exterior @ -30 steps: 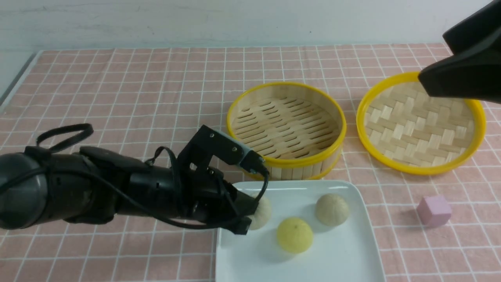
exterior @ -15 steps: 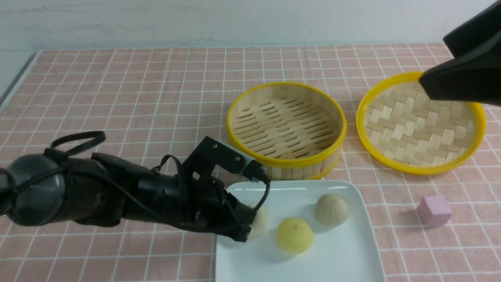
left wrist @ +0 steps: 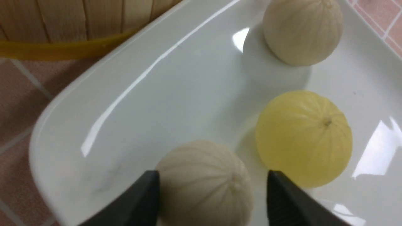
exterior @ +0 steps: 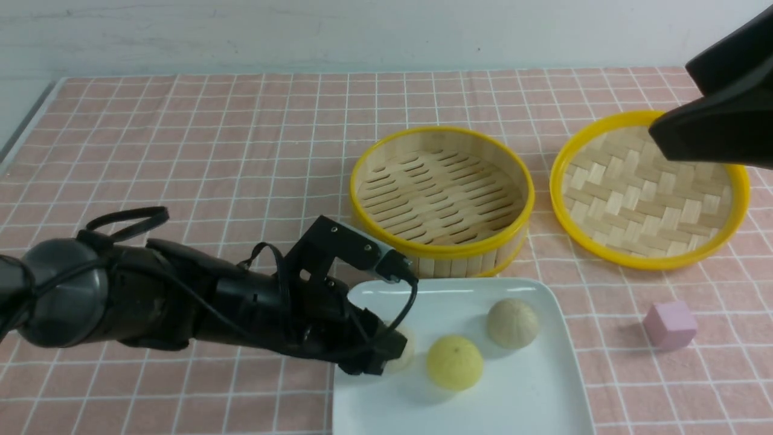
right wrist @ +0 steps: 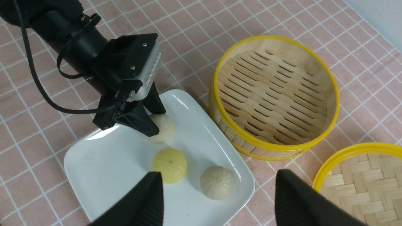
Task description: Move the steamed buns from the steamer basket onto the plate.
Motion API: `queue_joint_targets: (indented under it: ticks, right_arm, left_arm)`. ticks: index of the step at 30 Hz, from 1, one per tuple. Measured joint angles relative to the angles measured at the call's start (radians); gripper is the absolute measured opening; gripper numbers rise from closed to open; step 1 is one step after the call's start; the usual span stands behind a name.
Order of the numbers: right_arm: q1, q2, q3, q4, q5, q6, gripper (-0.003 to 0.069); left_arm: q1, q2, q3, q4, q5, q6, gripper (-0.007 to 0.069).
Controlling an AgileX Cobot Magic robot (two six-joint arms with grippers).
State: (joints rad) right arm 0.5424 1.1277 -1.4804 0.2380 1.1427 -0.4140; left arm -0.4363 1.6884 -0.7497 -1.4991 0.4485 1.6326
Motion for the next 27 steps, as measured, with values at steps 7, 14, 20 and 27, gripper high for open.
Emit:
queue_joint_targets:
  ticks: [7,14,20,27]
  right_arm:
    - [0.000,0.000,0.000,-0.019,-0.013,0.000,0.0474]
    - [0.000,-0.016,0.001,-0.068,-0.128,0.014,0.0474]
    - [0.000,-0.157,0.002,-0.147,-0.226,0.042,0.0474]
    - [0.000,-0.364,0.001,-0.238,-0.198,0.124,0.0474]
  left_arm:
    - [0.000,-0.149,0.000,-0.024,-0.098,0.000,0.0684]
    - [0.000,-0.381,0.001,-0.030,-0.268,0.000,0.0637]
    - [0.000,-0.585,0.009,-0.039,-0.401,0.000,0.0542]
    - [0.000,-0.707,0.009,-0.069,-0.482,0.001,0.0507]
